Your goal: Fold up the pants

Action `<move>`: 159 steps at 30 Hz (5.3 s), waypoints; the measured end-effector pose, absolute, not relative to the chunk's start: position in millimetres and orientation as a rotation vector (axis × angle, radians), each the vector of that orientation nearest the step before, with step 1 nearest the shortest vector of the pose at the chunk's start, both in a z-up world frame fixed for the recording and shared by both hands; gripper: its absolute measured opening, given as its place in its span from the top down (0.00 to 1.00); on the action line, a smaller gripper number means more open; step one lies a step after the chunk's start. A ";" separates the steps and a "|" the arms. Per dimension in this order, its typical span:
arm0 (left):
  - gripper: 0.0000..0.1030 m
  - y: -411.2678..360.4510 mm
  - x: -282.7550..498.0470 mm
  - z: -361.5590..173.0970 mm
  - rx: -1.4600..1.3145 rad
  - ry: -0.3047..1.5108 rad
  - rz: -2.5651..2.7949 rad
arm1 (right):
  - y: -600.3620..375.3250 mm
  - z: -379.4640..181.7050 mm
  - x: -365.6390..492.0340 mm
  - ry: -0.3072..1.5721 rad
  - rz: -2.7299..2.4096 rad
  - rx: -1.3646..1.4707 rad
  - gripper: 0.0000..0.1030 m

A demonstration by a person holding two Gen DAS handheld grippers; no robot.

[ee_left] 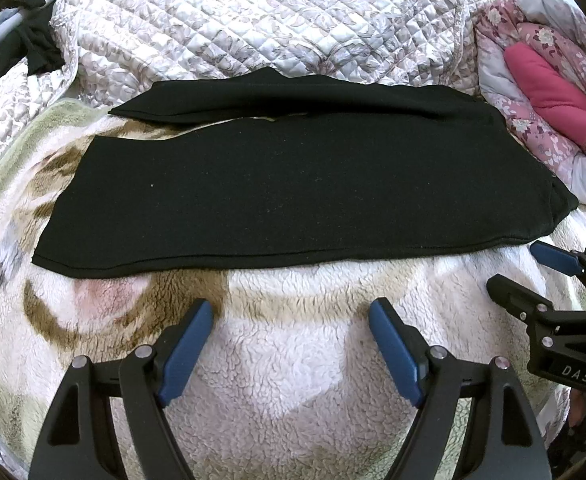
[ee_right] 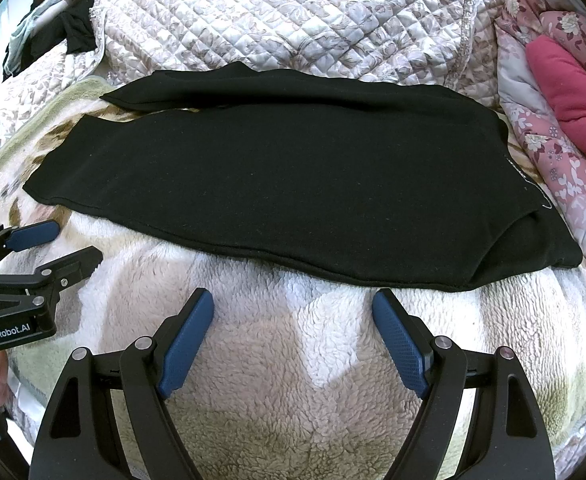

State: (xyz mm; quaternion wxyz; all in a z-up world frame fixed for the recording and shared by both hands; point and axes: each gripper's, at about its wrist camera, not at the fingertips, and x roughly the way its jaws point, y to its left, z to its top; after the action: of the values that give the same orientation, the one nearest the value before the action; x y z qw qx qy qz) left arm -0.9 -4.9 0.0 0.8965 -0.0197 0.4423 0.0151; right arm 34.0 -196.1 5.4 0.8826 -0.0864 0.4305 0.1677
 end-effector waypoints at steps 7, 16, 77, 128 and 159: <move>0.20 -5.2 -1.0 -0.1 -0.040 0.916 0.032 | -196.0 5.3 33.9 0.895 0.349 -0.182 0.21; 0.20 -4.8 -0.9 0.0 -0.038 0.915 0.033 | -195.8 5.1 33.7 0.896 0.350 -0.181 0.21; 0.20 51.0 -8.8 20.7 -0.210 0.825 0.121 | -269.0 24.1 44.4 0.872 0.263 0.085 0.21; 0.96 139.8 -77.4 25.1 -0.461 0.857 0.325 | -401.5 24.9 19.0 0.965 0.109 0.577 0.93; 0.79 102.0 -9.8 26.9 -0.166 0.876 0.322 | -374.5 52.8 38.4 0.866 0.015 0.188 0.66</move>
State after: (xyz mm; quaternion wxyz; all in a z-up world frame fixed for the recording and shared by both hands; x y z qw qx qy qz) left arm -9.8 102.0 26.9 0.8898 -0.0800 0.4217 0.1551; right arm 38.4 -374.5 52.8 0.9034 0.0912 0.4189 0.0074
